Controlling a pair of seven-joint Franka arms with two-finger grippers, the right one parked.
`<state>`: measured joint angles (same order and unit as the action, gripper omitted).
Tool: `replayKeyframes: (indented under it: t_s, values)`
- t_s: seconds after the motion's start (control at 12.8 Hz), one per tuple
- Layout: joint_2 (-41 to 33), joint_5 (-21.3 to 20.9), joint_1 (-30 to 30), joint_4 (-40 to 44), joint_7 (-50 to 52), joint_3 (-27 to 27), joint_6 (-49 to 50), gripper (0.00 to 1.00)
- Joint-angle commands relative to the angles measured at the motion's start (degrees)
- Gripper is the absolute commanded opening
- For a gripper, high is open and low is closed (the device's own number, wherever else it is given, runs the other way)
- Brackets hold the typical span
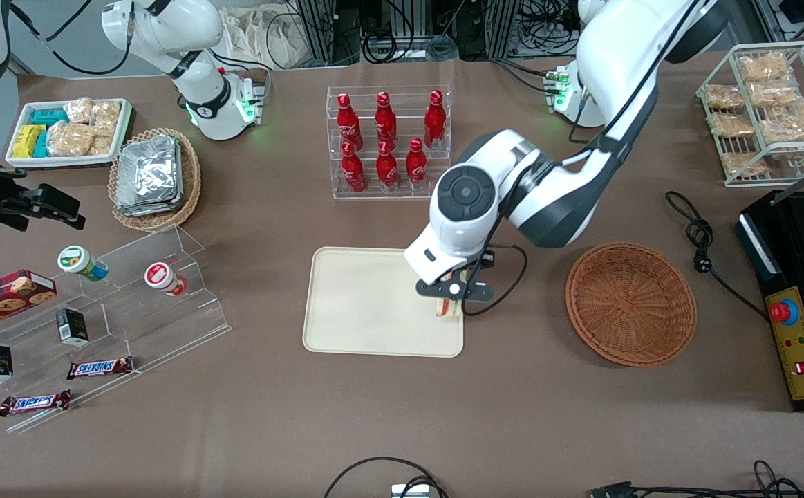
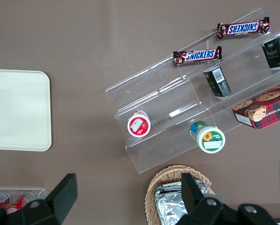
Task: Place sandwich from basket to tray
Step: 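Carry the sandwich over the beige tray and lower it, then open the left gripper to release the sandwich onto the tray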
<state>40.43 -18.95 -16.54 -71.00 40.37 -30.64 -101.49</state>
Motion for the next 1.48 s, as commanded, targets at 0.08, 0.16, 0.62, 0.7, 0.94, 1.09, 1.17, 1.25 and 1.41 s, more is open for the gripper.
replayKeyframes:
  t_s: [0.08,0.16,0.62,0.7,0.94,1.09,1.17,1.25,1.41]
  values:
    - [6.7,-5.8,-2.8,3.3,4.5,0.4,-1.4,0.0]
    - [7.3,-5.9,-2.9,3.2,4.5,0.4,-2.7,0.0]
    - [12.1,-8.8,-3.5,3.2,6.0,0.6,-8.6,0.0]
    - [12.6,-9.1,-3.6,3.2,6.0,1.0,-9.5,0.0]
    - [13.8,-10.0,-3.6,3.1,6.1,1.2,-9.6,0.0]
    - [13.8,-10.0,-3.6,3.1,6.0,1.2,-9.6,0.37]
    - [13.8,-10.0,-3.6,3.1,5.9,1.2,-9.7,0.83]
    - [13.8,-10.1,-3.6,3.1,6.1,1.2,-10.4,1.0]
    - [13.5,-10.0,-3.3,2.4,6.2,1.2,-12.4,1.0]
